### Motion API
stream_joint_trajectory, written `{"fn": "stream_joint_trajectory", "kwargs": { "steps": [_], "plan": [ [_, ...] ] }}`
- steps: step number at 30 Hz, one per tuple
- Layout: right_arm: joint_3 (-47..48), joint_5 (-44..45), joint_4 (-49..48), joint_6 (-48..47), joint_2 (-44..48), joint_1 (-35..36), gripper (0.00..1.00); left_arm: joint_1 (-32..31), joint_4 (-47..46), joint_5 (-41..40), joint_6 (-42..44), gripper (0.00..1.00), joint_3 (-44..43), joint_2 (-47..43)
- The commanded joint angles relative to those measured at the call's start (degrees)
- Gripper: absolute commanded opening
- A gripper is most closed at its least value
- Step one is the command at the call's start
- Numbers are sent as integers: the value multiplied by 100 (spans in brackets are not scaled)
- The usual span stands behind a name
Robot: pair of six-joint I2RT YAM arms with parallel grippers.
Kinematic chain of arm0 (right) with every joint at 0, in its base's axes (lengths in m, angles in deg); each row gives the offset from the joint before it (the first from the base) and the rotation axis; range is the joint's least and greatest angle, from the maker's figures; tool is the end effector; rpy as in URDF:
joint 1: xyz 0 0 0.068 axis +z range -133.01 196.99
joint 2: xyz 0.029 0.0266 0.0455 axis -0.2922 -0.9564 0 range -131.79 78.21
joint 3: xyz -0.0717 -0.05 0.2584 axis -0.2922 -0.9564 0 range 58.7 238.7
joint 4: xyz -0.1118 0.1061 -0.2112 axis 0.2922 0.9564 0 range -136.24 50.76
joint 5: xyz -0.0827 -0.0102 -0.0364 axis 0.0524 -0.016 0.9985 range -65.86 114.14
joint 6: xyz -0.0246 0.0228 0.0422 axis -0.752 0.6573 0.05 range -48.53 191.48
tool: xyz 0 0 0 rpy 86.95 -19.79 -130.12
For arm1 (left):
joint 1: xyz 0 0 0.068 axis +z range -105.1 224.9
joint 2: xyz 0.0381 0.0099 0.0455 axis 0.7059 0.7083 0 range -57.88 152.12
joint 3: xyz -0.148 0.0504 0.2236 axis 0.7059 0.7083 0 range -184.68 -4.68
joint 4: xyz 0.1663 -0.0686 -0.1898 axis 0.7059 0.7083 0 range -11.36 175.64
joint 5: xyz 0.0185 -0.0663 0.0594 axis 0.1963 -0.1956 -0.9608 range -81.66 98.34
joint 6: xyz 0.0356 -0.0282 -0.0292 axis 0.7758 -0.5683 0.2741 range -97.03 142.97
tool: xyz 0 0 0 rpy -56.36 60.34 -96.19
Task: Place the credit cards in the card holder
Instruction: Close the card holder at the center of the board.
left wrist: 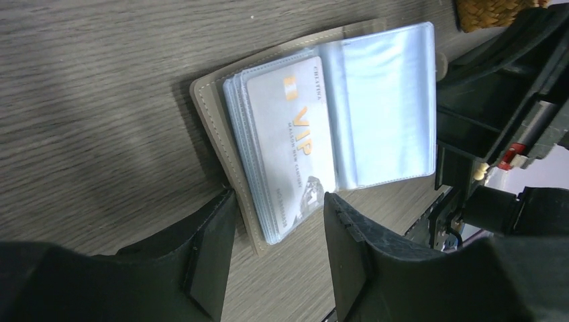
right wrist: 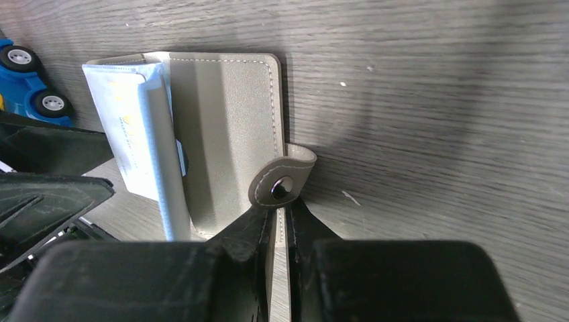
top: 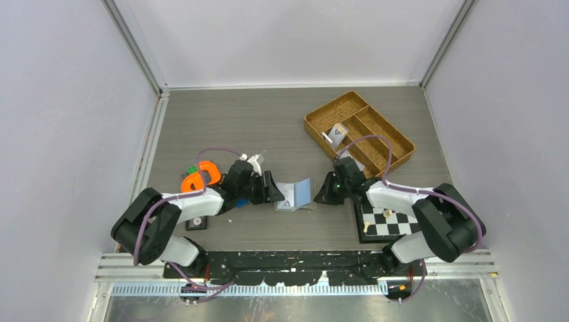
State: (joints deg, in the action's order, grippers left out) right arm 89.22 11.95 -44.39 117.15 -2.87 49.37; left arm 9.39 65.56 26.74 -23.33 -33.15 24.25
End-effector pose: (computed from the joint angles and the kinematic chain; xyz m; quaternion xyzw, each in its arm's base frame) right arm 0.2049 0.1389 0.1370 0.0750 0.9389 0.2799 0.1856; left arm 0.2045 -0.1597 0.1430 -0.0177 0.8990 -0.3800 0.2168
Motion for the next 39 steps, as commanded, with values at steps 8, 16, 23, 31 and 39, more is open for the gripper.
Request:
{"fn": "stream_joint_trajectory", "kwargs": {
  "steps": [8,16,23,31,39],
  "plan": [
    [21,155,88,66,-472,324,13,-66,-190,139,161,52,-7,-772],
    [109,188,35,93,-645,433,13,-66,-479,444,226,52,-95,-514],
    [133,225,26,129,-659,493,13,-98,-922,727,92,52,-188,-247],
    [149,356,93,181,-572,526,15,-287,-1248,849,13,52,-307,177],
    [-72,964,613,358,750,526,40,-296,-1633,994,-141,51,-312,561]
  ]
}}
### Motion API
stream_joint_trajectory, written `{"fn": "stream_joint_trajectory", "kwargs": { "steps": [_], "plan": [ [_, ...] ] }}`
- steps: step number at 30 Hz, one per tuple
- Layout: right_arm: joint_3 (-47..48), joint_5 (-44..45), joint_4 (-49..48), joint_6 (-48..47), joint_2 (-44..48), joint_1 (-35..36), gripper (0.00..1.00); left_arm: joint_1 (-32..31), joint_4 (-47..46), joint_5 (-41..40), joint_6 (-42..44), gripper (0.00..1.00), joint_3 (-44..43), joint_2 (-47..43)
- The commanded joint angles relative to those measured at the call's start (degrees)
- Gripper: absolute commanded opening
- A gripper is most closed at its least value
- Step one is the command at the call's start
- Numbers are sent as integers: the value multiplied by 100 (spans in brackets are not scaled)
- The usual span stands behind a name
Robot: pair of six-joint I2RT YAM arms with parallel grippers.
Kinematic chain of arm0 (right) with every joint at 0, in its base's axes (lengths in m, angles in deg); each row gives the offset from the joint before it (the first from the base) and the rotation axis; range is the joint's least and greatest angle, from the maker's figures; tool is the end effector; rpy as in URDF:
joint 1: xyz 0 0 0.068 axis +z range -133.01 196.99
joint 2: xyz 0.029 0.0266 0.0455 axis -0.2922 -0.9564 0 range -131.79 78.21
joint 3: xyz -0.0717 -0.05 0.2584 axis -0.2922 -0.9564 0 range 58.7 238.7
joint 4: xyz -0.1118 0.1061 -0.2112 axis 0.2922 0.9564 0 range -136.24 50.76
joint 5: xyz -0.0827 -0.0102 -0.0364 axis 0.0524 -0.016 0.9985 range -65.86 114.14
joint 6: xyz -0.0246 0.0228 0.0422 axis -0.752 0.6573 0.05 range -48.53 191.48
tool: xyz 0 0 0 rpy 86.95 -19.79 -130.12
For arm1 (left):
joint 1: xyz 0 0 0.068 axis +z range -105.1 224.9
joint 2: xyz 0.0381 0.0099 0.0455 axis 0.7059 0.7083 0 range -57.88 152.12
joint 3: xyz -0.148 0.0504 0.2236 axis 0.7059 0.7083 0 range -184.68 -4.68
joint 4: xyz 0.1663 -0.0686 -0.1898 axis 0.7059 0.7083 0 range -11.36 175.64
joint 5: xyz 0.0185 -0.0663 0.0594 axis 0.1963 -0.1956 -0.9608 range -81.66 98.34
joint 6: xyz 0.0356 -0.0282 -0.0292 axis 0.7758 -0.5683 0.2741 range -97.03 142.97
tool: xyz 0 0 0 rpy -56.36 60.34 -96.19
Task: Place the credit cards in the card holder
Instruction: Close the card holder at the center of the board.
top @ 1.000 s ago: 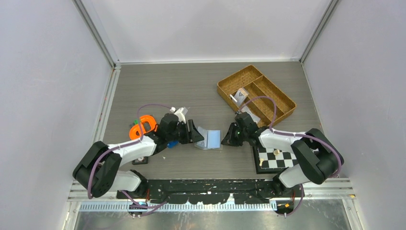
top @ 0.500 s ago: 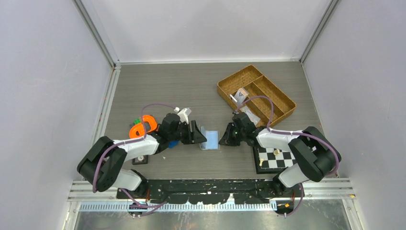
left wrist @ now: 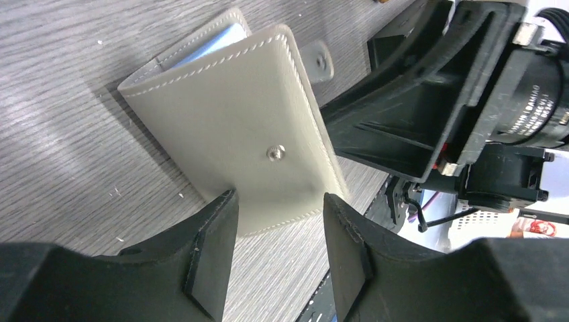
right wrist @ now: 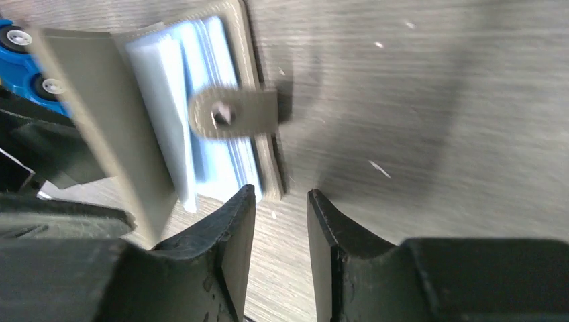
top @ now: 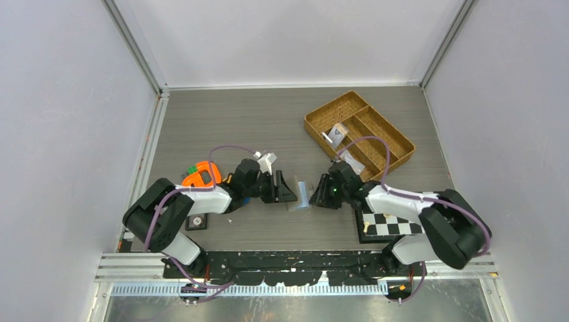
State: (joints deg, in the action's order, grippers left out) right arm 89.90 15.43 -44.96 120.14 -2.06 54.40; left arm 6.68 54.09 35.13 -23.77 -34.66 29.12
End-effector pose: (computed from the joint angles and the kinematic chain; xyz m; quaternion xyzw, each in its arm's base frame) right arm 0.1959 0.1568 0.1439 0.0664 0.9360 0.2831 0.1985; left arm 0.2094 -0.1853 0.1474 0.0479 0.8587 -0.4659 0.2081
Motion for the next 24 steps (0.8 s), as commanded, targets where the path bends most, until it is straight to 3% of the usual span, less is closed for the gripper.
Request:
{"fn": "stream_joint_trajectory", "kwargs": {
  "steps": [1,6,12,18,24],
  "plan": [
    [-173,700,765,67,854,29,43,-20,-496,148,-91,51,-169,61],
    [-287,611,842,32,1582,28,56,-19,-166,45,111,52,-263,-103],
    [-97,115,566,-335,1705,139,62,-19,-103,38,222,50,-410,84],
    [20,-87,72,-371,1453,223,62,-19,-119,2,243,41,-494,193],
    [85,-274,-343,-343,1028,226,53,-25,-82,-35,275,39,-479,246]
  ]
}}
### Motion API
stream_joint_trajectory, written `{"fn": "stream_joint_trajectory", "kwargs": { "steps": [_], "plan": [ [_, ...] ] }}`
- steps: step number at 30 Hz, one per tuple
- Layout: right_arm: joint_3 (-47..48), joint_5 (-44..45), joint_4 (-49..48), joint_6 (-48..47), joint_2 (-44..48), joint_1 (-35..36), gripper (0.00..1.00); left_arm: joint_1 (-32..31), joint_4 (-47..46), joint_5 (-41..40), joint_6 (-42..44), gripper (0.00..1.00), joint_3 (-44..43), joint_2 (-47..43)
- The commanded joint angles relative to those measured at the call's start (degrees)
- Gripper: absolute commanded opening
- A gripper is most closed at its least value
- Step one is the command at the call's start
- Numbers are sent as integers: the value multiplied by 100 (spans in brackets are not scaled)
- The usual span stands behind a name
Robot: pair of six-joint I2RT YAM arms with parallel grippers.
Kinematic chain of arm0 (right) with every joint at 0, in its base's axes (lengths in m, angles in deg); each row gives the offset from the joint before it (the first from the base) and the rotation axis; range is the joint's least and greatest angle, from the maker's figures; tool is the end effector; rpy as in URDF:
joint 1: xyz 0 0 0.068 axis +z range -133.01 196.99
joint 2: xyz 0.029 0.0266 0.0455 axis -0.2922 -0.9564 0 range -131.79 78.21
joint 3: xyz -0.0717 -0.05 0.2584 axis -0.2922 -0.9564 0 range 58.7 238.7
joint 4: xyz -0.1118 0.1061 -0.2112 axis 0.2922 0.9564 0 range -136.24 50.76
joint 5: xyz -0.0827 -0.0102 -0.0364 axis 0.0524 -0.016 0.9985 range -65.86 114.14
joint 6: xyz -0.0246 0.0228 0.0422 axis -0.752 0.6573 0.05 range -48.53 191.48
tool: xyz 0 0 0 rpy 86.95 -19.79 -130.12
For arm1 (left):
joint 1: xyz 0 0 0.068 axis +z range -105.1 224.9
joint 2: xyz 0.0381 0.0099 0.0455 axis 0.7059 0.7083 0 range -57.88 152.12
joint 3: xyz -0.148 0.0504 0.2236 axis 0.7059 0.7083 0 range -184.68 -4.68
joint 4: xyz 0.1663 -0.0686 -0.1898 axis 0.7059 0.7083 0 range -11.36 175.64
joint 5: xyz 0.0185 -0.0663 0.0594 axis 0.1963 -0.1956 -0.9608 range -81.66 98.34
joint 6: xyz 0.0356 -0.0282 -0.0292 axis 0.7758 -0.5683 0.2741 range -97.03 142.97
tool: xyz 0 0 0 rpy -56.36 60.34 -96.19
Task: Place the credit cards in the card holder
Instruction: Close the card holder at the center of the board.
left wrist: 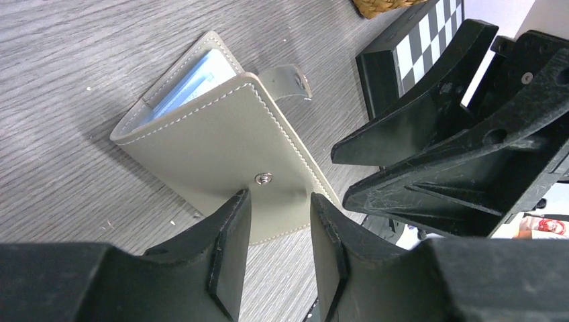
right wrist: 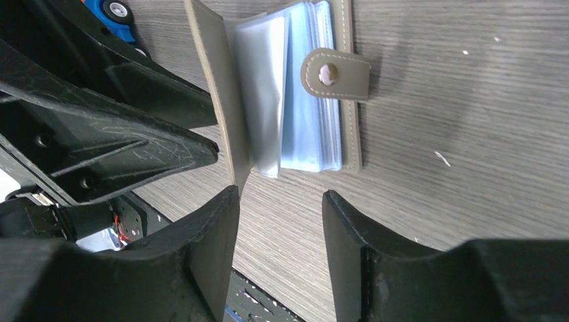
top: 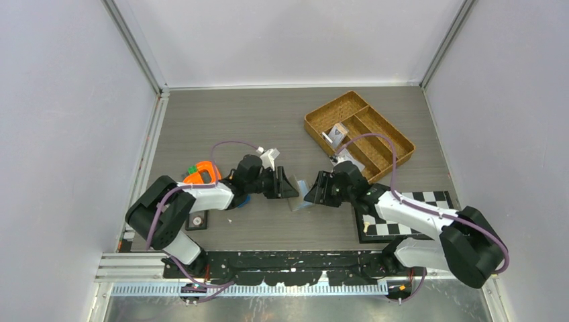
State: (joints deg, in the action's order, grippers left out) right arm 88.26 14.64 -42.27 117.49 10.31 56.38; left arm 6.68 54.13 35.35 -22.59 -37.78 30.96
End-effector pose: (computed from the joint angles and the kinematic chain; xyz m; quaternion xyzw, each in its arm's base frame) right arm 0.1745 0.1510 0.1798 0.0193 0.9119 0.3289 0.2447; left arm 0.2199 -0.1937 0.1539 0.0602 0.8528 -0.4701 0.2193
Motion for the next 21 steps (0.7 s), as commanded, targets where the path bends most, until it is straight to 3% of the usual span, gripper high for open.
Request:
{"fn": "stream_joint_trajectory", "kwargs": {
  "steps": [1,8,21],
  "plan": [
    [258,-241,-683,-58,-281,41,51,-20,-93,-60,161,39,-162,77],
    [278,-304,-959,46,-531,89,42,-24,-98,-73,161,37,-167,149],
    [242,-87,-981,271,-647,94,43,-20,-153,-115,144,33,-146,316]
  ]
}}
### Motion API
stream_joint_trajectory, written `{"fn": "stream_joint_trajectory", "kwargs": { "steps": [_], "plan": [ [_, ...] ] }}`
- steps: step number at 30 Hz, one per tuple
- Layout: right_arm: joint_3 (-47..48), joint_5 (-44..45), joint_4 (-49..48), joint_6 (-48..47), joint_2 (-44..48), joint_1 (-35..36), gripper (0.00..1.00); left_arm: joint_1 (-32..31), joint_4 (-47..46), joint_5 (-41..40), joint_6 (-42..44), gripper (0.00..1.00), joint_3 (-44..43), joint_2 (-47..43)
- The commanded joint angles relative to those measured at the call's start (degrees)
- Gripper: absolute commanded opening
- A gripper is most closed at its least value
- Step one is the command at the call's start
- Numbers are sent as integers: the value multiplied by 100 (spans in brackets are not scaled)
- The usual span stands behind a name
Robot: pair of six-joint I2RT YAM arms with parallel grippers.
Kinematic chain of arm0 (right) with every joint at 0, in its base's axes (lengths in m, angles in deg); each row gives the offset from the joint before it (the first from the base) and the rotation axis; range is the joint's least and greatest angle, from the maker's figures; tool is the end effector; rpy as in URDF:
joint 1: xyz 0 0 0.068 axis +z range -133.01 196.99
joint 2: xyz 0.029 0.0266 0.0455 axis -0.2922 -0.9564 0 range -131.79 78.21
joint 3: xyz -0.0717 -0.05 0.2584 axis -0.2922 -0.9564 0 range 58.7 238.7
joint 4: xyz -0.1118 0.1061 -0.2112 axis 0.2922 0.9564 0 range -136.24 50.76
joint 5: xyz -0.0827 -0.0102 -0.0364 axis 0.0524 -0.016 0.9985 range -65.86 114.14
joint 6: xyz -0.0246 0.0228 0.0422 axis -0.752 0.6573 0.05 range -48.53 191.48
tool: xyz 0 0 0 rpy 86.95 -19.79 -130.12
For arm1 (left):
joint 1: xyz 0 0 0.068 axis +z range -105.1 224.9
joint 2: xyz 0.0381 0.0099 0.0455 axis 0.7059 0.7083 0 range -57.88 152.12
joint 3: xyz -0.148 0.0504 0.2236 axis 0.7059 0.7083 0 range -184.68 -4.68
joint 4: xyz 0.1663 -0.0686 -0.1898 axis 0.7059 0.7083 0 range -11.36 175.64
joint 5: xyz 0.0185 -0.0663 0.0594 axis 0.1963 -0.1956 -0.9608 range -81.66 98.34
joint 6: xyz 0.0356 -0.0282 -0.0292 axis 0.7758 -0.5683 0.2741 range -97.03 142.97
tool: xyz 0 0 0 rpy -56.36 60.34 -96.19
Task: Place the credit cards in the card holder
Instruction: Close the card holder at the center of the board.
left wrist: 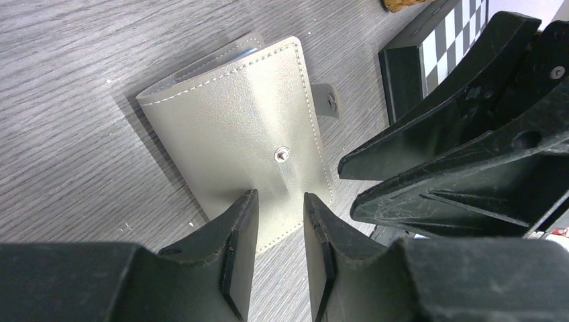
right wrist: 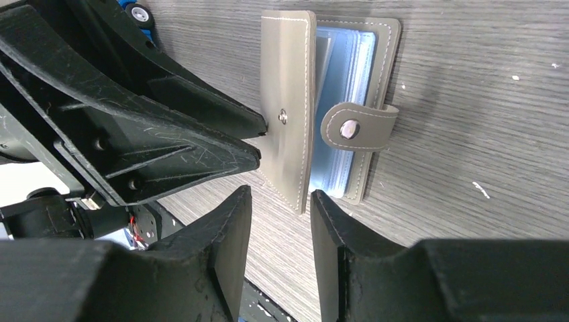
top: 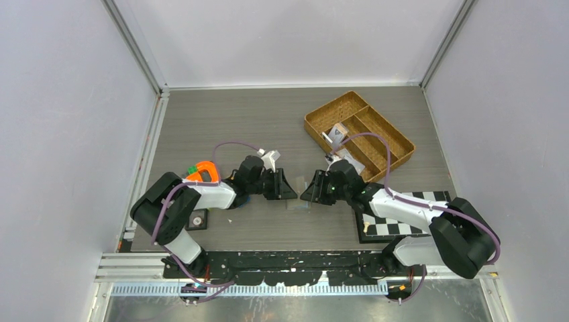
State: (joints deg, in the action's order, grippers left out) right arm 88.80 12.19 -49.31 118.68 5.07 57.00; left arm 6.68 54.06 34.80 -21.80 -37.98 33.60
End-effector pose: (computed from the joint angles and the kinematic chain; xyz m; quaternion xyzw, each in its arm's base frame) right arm 0.1843 0.1644 0.1729 0.0127 0.9022 0.3584 0.2395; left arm 0.2221 -0.1951 0.1422 0.0590 0.8627 -0.4559 0.2110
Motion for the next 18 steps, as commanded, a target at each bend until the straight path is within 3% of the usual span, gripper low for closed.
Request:
{"fn": "stream_joint_trajectory", "kwargs": {
  "steps": [1,8,12,18],
  "plan": [
    [191,171,-286,184,-237,33,41,-19,-152,-62,65,33,-118,54],
    [191,142,-571,351,-756,32,34,-19,-144,-89,48,33,-85,23],
    [198,234,-515,381,-892,28,25,-20,-56,-139,77,34,-88,-82],
    [3,595,-316,490,-863,33,11,-19,935,-689,207,43,-199,-631]
  ]
}}
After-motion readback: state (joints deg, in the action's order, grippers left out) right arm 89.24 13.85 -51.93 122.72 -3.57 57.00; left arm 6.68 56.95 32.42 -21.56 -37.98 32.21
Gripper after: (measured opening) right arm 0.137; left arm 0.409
